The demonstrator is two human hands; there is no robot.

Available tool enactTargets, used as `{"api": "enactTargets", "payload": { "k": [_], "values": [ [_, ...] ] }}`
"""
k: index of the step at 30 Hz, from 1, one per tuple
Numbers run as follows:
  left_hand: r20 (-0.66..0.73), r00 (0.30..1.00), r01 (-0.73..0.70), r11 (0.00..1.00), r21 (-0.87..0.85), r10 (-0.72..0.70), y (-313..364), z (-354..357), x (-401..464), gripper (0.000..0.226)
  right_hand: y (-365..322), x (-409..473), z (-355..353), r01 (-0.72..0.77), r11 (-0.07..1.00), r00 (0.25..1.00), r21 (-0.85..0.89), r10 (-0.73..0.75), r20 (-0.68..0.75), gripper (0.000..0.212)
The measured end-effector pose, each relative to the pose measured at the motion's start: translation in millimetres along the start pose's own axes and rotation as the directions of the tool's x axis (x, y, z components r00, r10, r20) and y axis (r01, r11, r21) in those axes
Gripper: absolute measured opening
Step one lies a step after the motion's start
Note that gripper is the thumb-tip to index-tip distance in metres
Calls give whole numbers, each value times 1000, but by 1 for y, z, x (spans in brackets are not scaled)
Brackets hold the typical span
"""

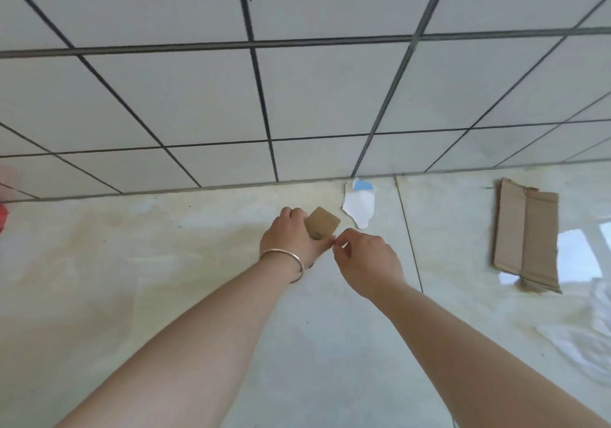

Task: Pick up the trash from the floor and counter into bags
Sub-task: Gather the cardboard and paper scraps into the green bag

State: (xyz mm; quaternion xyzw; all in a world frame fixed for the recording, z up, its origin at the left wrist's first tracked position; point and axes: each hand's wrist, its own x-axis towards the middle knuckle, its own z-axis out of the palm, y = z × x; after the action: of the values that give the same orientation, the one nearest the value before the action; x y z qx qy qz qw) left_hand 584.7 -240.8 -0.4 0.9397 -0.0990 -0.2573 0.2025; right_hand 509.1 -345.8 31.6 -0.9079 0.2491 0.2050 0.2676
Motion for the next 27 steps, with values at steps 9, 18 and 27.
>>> {"api": "enactTargets", "payload": {
  "k": [9, 18, 27],
  "values": [
    [0, 991, 128, 970, -205, -130, 83, 51, 40, 62, 88, 11, -38, -62, 995, 995, 81, 68, -79, 24],
    [-48, 997, 66, 998, 12, -65, 99, 85, 57, 52, 165, 2, -51, -94, 986, 988, 135, 109, -110, 25],
    [-59, 989, 142, 984, 109, -136, 125, 93, 37, 32, 249, 6, -75, -308, 897, 834, 316, 415, -365, 38]
  ]
}}
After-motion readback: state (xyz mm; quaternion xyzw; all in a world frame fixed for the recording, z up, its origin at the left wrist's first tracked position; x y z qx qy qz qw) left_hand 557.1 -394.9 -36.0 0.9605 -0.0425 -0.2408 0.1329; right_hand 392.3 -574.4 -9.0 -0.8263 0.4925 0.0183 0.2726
